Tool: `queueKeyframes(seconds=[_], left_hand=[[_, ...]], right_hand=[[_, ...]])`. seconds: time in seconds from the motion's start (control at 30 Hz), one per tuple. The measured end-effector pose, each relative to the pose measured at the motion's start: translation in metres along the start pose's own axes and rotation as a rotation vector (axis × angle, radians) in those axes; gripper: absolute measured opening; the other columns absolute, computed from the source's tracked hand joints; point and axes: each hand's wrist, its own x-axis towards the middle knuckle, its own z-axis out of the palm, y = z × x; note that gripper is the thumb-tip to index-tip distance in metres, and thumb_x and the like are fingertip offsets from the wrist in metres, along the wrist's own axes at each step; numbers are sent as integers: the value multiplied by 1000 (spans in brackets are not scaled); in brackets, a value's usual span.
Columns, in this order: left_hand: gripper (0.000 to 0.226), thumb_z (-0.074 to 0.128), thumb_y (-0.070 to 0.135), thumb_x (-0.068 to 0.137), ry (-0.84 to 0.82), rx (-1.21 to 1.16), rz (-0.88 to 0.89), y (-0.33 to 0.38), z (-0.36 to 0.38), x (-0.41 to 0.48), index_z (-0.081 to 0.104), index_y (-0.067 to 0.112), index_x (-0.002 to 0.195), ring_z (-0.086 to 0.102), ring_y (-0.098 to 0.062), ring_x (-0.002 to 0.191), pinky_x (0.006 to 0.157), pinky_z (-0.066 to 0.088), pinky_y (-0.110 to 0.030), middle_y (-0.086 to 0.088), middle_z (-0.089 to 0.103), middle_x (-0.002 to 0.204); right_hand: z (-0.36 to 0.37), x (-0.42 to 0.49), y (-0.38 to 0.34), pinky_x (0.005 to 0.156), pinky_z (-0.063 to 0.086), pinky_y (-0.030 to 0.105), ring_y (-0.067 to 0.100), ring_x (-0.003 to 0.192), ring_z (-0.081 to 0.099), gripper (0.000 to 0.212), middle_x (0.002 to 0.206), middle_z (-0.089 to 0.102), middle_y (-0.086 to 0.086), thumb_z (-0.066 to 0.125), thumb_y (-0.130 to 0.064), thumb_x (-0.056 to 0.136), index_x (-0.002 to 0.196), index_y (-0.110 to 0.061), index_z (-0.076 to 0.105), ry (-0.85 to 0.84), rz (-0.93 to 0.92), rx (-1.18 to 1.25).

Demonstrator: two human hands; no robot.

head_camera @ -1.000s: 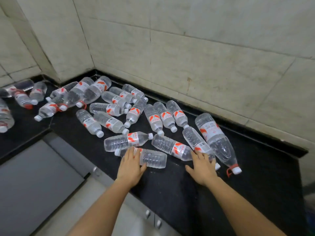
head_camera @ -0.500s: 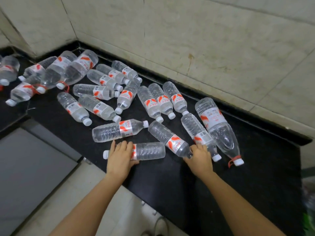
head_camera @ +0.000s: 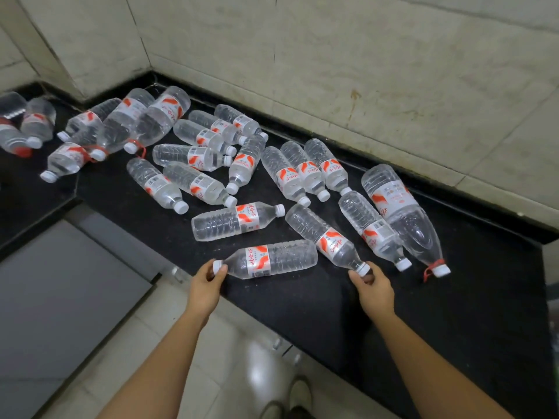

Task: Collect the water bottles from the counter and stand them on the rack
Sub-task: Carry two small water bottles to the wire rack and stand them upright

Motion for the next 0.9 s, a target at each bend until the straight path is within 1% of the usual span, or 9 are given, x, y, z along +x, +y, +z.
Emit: queueKeyframes(seconds=[0.17,0.27,0.33,0.4,0.53,0.6,0.73,0.8,0.9], left_hand=[[13,57,16,94,68,-121,-53,15,4,-7,65,9,87,59,-24,90,78,44,-31,-3,65,83],[27,63,19,90,125,-126,44,23,0,-23,56,22,63,54,-20,76,70,44,-30,0,59,68],[21,69,25,84,172,-46,205,38,-2,-37,59,21,66,53,-18,73,67,44,-31,0,58,67],[12,73,26,81,173,63,382,64,0,-52,70,15,85,58,-16,76,74,47,-33,2,64,74],[35,79,19,74,64,235,712,100,21,-71,70,10,107,59,-13,86,79,42,-21,0,67,97],[39,78,17,75,-13,205,741,105,35,-76,68,9,112,60,-13,84,77,43,-19,-2,69,100],[29,76,16,77,-136,221,812,121,57,-88,69,11,105,60,-19,83,73,46,-32,5,64,87],[25,74,21,78,-190,341,909,129,68,-91,68,14,101,56,-19,87,72,40,-30,4,64,87],[20,72,29,79,-271,450,1044,143,87,-100,65,15,91,53,-22,88,76,43,-37,-1,64,86]], right_hand=[[8,0,-15,91,42,36,30,110,55,39,121,60,14,65,-23,91,124,-6,54,12,164,137],[2,-11,-19,85,40,33,29,106,55,35,119,60,16,59,-25,95,120,-2,52,-24,117,44],[-6,-23,-23,77,36,29,30,101,57,36,110,61,18,55,-30,96,113,3,53,-25,23,-46],[-20,-33,-30,73,36,28,31,96,59,37,99,62,15,59,-33,93,106,2,55,19,-71,-64],[-52,-52,-48,75,47,34,24,87,60,29,93,64,7,70,-26,83,101,-7,59,123,-238,-51],[-65,-61,-57,72,50,34,21,83,60,25,89,65,5,70,-22,82,99,-5,63,153,-322,-56],[-91,-81,-72,59,38,32,14,64,48,25,73,58,10,69,-18,84,81,6,63,166,-426,-145],[-107,-88,-76,59,37,31,13,65,48,28,74,58,8,68,-25,84,80,2,63,168,-446,-226],[-140,-99,-76,57,38,27,13,68,50,27,74,53,-3,70,-33,83,79,-7,62,193,-414,-265]])
